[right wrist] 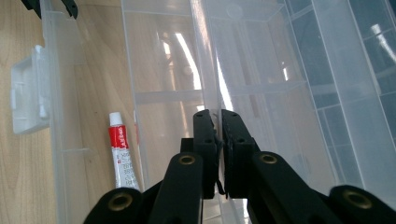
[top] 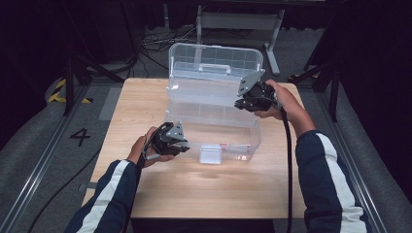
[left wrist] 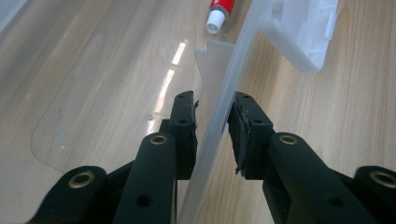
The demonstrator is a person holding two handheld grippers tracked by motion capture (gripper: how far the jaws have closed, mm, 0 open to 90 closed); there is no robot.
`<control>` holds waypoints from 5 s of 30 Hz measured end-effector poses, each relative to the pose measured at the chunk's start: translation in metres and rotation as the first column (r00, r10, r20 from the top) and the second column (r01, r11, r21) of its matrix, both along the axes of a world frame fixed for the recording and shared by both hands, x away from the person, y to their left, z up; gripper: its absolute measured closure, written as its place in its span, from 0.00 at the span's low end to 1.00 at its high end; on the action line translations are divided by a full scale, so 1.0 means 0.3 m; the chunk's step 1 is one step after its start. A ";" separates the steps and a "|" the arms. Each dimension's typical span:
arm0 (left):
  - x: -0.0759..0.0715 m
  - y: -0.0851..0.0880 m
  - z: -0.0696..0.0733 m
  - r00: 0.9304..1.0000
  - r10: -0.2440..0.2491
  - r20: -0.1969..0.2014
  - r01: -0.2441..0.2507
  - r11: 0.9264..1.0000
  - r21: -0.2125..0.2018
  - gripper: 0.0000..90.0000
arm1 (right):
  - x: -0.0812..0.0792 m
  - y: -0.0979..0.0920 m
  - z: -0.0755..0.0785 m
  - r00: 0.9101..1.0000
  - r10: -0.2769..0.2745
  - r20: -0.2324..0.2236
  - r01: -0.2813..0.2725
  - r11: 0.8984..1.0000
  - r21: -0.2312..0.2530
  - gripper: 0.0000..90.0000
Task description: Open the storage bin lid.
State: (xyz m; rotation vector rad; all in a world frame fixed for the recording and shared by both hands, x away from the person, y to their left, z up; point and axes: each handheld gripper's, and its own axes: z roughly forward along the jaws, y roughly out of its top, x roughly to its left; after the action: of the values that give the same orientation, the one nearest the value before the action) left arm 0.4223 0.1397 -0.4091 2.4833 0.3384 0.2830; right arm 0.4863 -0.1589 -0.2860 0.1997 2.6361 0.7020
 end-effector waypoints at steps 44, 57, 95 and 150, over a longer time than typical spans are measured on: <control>-0.018 0.011 -0.014 0.998 -0.004 0.067 0.008 0.999 -0.053 0.77 | -0.090 -0.012 -0.039 0.999 0.024 0.030 -0.024 1.000 0.000 0.93; -0.053 0.083 0.047 0.996 0.046 0.083 -0.035 0.991 -0.130 0.79 | -0.109 -0.026 -0.052 1.000 0.016 0.024 -0.017 1.000 0.024 0.93; -0.084 0.165 0.079 0.989 0.114 0.097 -0.095 0.978 -0.183 0.97 | -0.152 -0.036 -0.090 0.999 0.023 0.039 -0.025 0.999 0.044 0.91; 0.190 0.244 0.311 0.911 0.393 0.122 -0.305 0.844 -0.442 1.00 | -0.173 -0.048 -0.113 0.998 0.028 0.050 -0.031 0.997 0.068 0.90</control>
State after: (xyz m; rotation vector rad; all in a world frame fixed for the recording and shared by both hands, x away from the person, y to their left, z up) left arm 0.4794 0.2129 -0.3157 1.9392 0.6925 0.5576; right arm 0.4344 -0.1732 -0.3198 0.1614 2.5755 0.7978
